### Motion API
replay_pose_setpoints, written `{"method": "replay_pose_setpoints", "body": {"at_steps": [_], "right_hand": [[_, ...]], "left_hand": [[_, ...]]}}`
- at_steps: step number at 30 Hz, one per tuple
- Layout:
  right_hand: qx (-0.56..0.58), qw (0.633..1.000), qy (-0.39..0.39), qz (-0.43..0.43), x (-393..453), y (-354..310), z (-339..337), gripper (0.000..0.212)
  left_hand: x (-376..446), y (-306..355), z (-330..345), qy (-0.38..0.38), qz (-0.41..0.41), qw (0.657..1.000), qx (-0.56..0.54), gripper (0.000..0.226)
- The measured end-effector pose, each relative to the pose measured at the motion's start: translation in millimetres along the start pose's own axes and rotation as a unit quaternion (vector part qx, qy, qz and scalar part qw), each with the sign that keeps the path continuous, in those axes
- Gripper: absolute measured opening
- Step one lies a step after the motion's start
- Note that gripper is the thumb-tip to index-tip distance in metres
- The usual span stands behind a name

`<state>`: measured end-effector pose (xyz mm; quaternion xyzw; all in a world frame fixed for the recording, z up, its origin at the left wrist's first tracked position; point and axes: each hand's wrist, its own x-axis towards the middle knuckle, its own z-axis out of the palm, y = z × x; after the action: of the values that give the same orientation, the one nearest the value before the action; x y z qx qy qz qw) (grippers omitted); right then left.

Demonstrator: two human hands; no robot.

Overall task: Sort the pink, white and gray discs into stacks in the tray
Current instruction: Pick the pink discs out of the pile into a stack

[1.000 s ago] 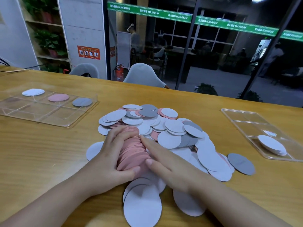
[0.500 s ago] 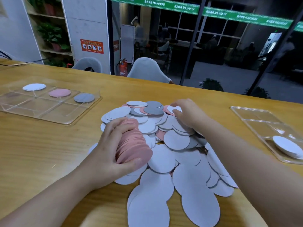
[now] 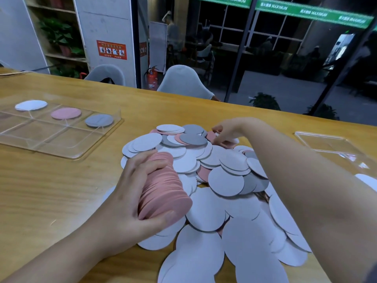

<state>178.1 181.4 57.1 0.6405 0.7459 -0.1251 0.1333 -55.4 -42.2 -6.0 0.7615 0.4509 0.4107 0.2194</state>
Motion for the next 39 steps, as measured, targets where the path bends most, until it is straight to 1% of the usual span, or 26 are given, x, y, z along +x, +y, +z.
{"method": "replay_pose_setpoints", "body": {"at_steps": [3, 7, 10, 13, 16, 20, 24, 29, 32, 36, 39], "right_hand": [[-0.032, 0.999, 0.017, -0.005, 0, 6, 0, 0.076], [0.008, 0.998, 0.062, -0.018, -3, 10, 3, 0.069], [0.007, 0.995, 0.1, -0.028, -6, 11, 7, 0.063], [0.032, 0.989, 0.14, -0.048, -9, 13, 11, 0.069], [0.08, 0.976, 0.187, -0.077, -15, 16, 11, 0.067], [0.145, 0.95, 0.256, -0.105, -24, 20, 11, 0.062], [0.193, 0.92, 0.309, -0.144, -40, 14, 14, 0.049], [0.253, 0.899, 0.318, -0.165, -55, 13, 19, 0.055], [0.304, 0.885, 0.301, -0.185, -71, 9, 18, 0.054], [0.3, 0.892, 0.257, -0.22, -97, 1, 26, 0.056], [0.297, 0.886, 0.245, -0.258, -117, -5, 38, 0.058]], "left_hand": [[0, -1, 0, -0.002, -0.001, 1.0, 0.003, 0.073], [0, -2, 0, 0.001, 0.001, 1.0, 0.008, 0.075], [1, -3, 0, 0.001, 0.004, 1.0, 0.007, 0.075], [1, -3, 0, 0.002, 0.006, 1.0, 0.004, 0.074], [0, -2, 1, 0.002, 0.001, 1.0, 0.003, 0.075], [0, -2, 1, 0.0, -0.003, 1.0, 0.0, 0.077], [0, -2, 1, 0.002, -0.002, 1.0, -0.004, 0.076], [0, 0, 1, 0.001, -0.005, 1.0, -0.011, 0.076], [0, 0, 0, 0.003, -0.003, 1.0, -0.014, 0.077], [-1, 0, 0, 0.008, -0.008, 1.0, -0.014, 0.077], [-2, 2, 2, 0.016, -0.014, 1.0, -0.02, 0.078]]}}
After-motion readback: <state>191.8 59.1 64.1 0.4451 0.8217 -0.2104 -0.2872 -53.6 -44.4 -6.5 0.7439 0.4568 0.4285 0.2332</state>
